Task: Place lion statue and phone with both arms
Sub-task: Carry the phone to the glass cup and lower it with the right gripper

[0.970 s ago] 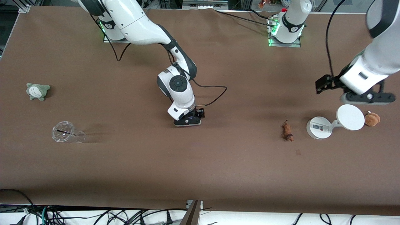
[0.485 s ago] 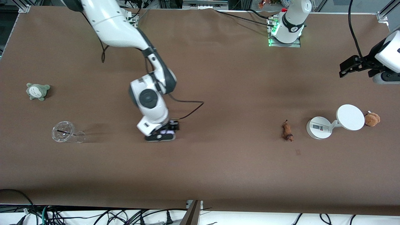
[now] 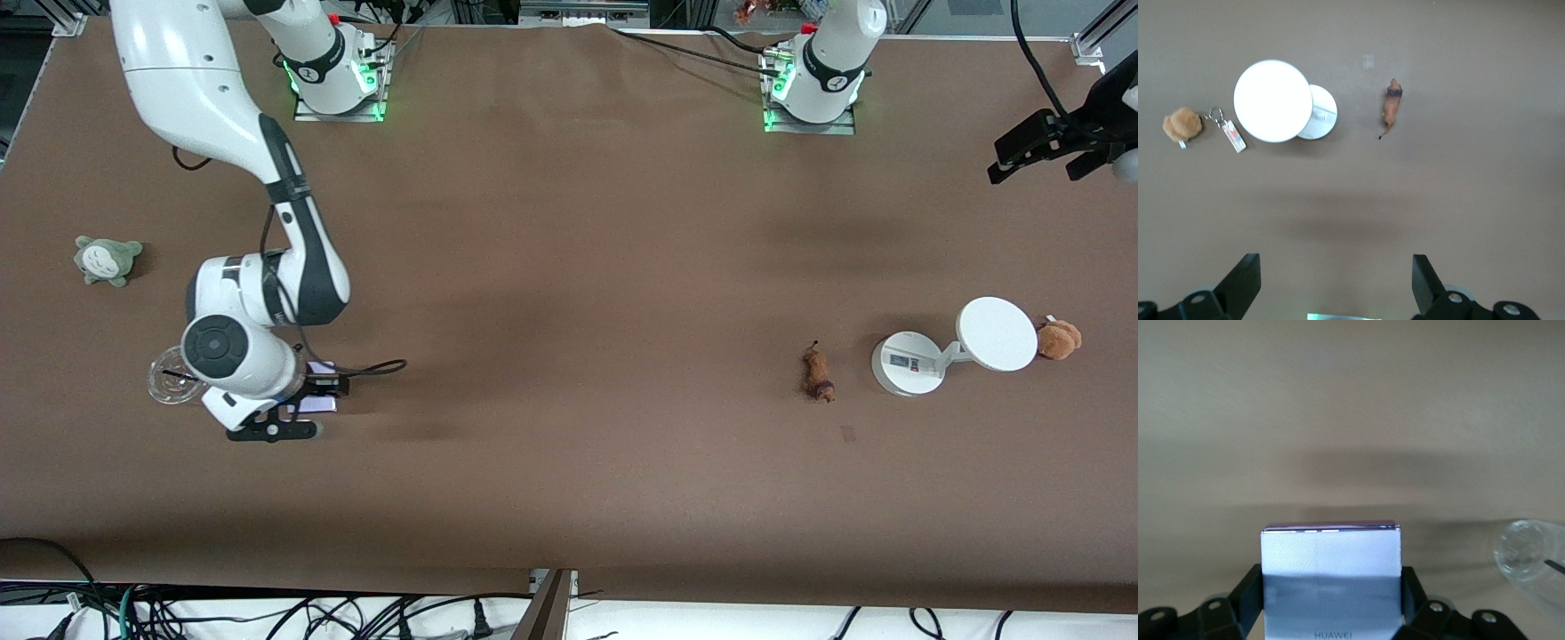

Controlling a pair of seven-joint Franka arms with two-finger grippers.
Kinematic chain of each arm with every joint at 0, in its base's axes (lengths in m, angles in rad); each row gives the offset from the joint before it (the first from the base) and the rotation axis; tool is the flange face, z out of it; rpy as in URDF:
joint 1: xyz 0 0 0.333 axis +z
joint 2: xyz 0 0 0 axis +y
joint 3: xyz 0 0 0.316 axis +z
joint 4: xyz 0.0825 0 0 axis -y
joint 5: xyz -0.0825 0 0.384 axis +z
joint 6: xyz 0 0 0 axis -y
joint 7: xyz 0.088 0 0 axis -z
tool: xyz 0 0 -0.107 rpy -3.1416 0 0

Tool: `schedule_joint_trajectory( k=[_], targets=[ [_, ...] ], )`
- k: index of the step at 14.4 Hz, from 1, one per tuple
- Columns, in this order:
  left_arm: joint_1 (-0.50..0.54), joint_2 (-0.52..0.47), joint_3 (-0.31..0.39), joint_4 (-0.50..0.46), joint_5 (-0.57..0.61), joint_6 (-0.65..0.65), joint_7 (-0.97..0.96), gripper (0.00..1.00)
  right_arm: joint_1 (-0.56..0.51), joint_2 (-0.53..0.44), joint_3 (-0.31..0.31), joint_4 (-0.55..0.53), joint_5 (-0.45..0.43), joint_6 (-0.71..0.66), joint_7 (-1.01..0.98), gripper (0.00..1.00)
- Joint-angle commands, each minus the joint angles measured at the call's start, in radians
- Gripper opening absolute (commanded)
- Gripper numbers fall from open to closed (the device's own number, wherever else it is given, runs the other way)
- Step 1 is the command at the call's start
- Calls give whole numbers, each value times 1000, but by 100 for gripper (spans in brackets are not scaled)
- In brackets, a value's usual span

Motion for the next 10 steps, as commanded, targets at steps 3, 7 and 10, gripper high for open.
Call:
schedule_joint_trajectory(
  k=[3,7,10],
  targets=[
    [6,-32,7,-42,-30,28,12,100,-12,6,6,-27,-5,2,-2,16],
    [6,-28,2,-13,-27,41,-12,100,-66,37,6,-30,1,51,-88,16],
    [6,-20,7,12,-24,28,0,100,-77,52,7,-30,-1,73,-96,16]
  ],
)
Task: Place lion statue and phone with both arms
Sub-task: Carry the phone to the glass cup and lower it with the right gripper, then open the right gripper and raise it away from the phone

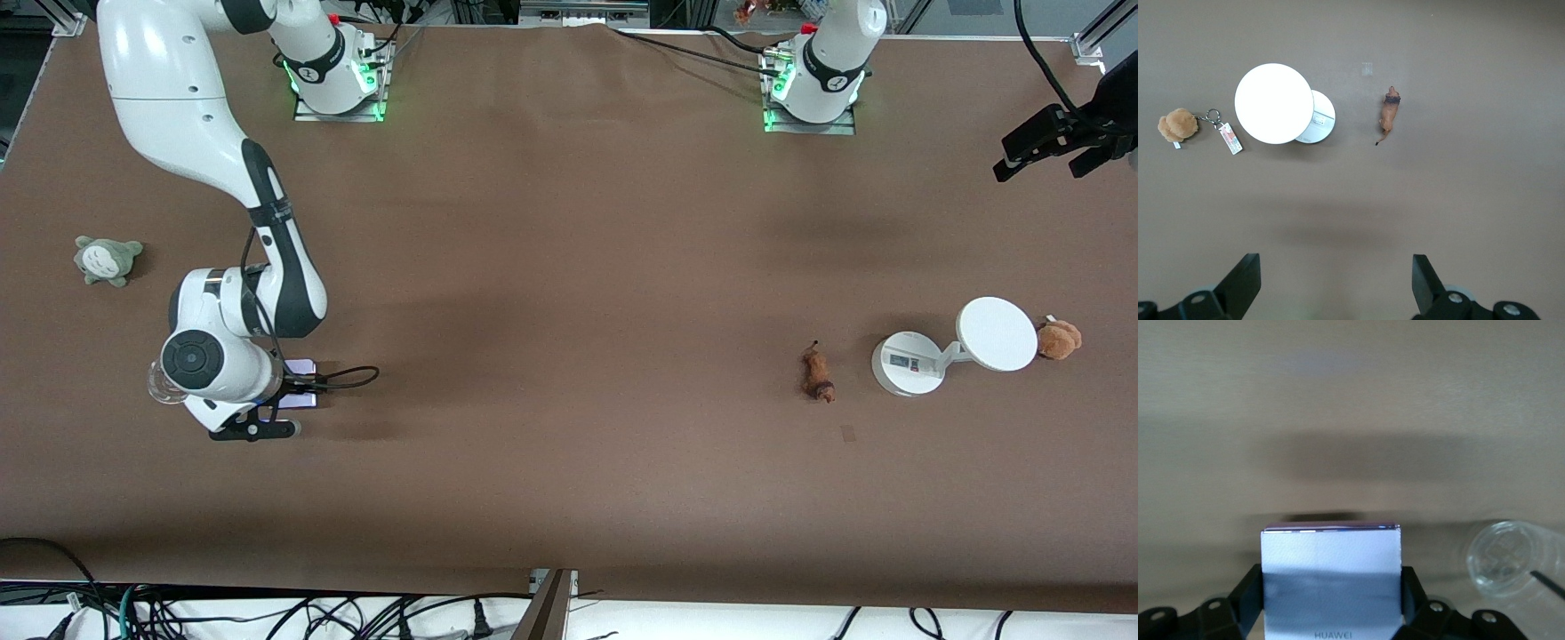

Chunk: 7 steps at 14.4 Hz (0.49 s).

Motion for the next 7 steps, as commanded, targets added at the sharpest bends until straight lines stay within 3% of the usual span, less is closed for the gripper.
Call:
schedule_joint_trajectory(
  k=[1,7],
  targets=[
    [5,-2,2,31,-7,-6,7,100,-6,3,8,-10,0,33,-18,16],
    [3,25,2,67,-5,-2,8,100,-16,13,8,-16,0,44,-42,17]
  ],
)
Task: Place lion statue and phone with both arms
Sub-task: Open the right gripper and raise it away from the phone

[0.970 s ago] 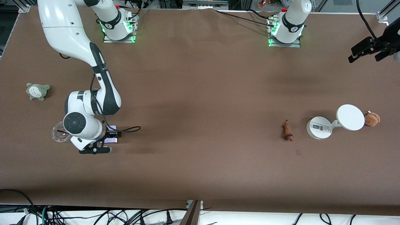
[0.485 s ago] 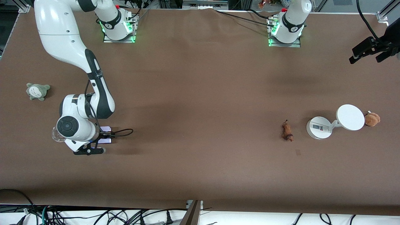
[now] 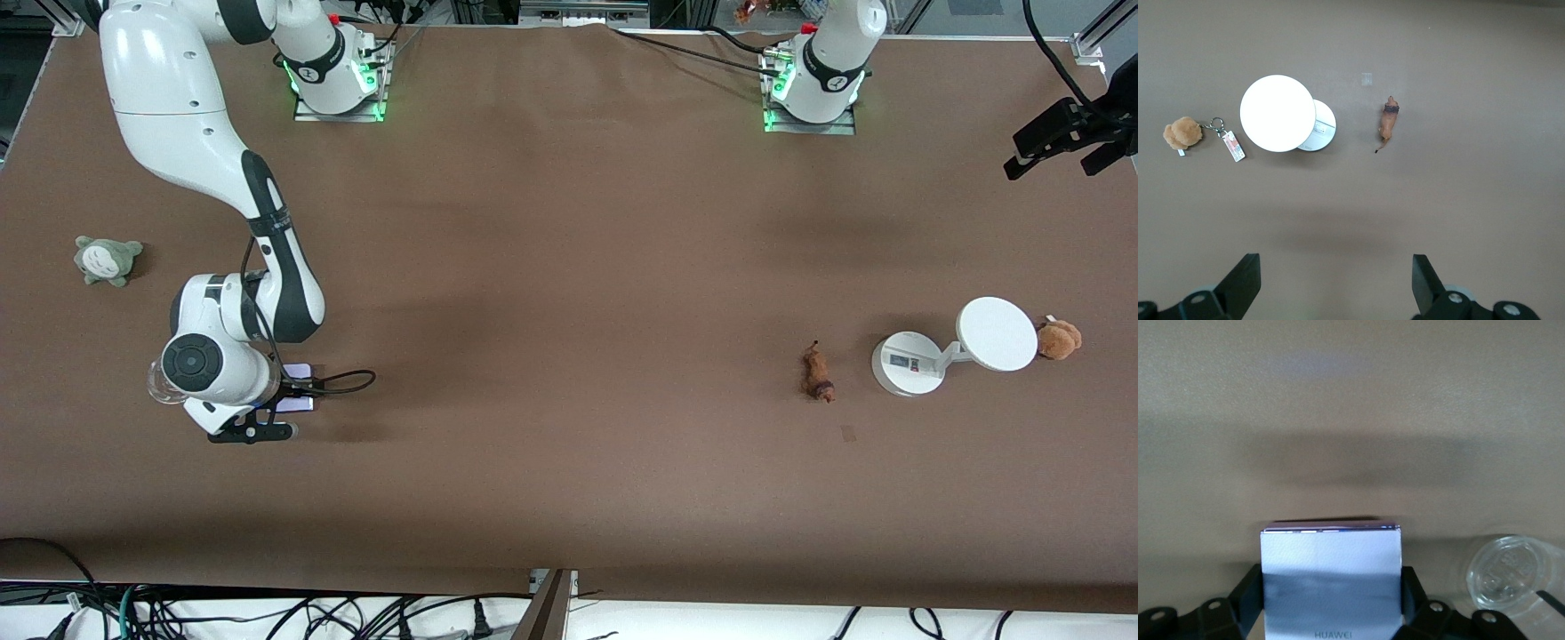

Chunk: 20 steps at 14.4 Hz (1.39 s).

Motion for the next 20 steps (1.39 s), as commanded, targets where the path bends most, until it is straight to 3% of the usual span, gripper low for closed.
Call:
schedule_joint_trajectory(
  k=[1,8,9,10,11,14,17,20],
  targets=[
    [3,21,-1,37,-4,-4,8,100,-13,-9,8,-16,0,12,-43,17],
    [4,23,-9,-3,47,-21,53,100,-33,3,8,-16,-5,48,-45,18],
    [4,23,-9,-3,47,-14,72,100,-33,3,8,-16,-5,48,-45,30],
    [4,32,-7,-1,47,-12,95,100,-33,3,8,-15,-5,48,-45,71],
    [4,40,-7,-1,47,-4,99,100,-33,-1,8,-9,-5,46,-45,100],
    [3,66,-9,13,47,9,114,100,-28,-27,8,36,3,34,-48,100],
    [6,67,-6,20,41,19,145,100,-27,-113,12,45,-2,29,-48,100],
    [3,92,-7,40,44,19,146,100,-16,-202,18,62,-2,-88,-51,100]
  ],
)
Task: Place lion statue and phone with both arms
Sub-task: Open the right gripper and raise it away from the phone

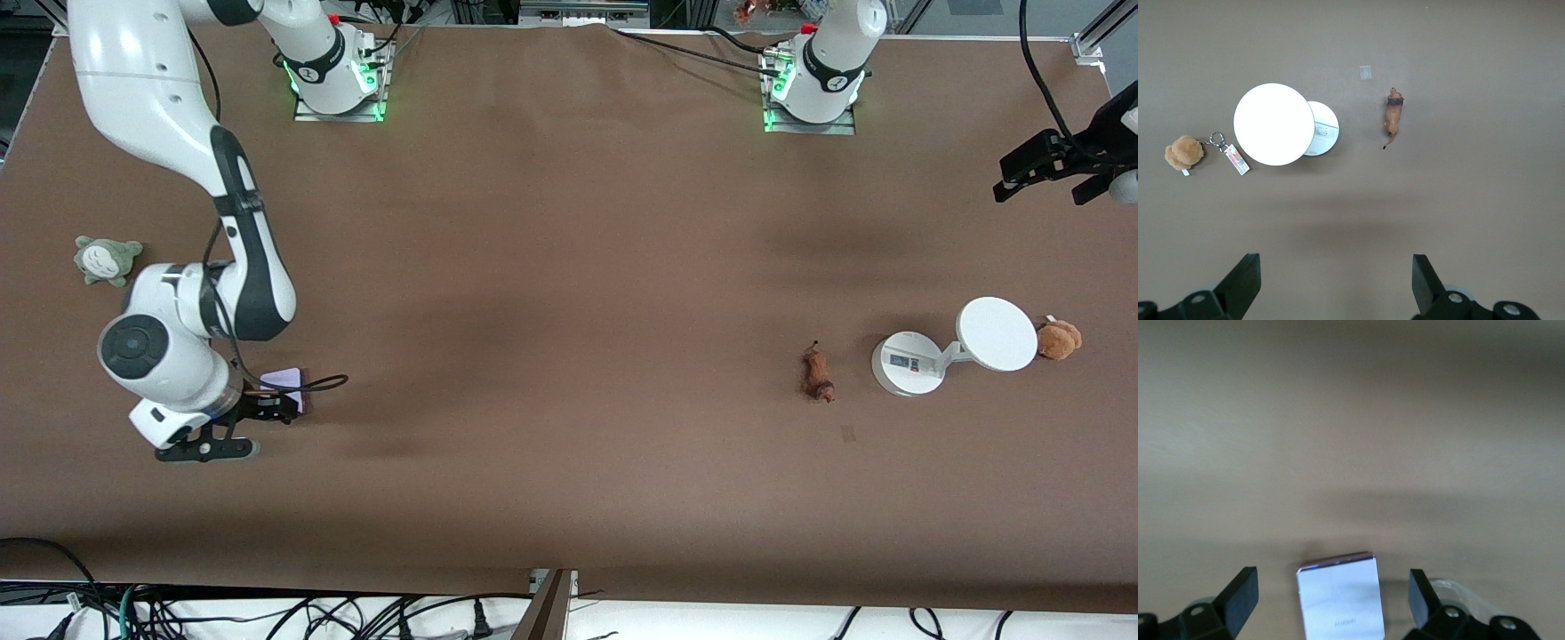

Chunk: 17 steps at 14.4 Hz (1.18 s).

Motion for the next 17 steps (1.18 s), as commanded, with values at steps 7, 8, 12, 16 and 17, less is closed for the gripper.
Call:
schedule_joint_trajectory(
  k=[7,8,12,16,17],
  targets=[
    [4,97,-2,109,19,-12,22,100,9,-302,41,54,-6,-508,-9,100],
    [4,99,-2,111,19,-12,22,100,1,-354,66,31,-11,-557,-5,100],
    [4,116,2,111,19,-11,22,100,-14,-524,75,-56,-11,-642,-9,100],
    [6,126,7,111,19,-11,18,100,-74,-623,138,-132,-13,-777,-11,100],
    [7,127,7,111,19,-11,16,100,-80,-634,140,-121,-13,-786,-11,100]
  ],
)
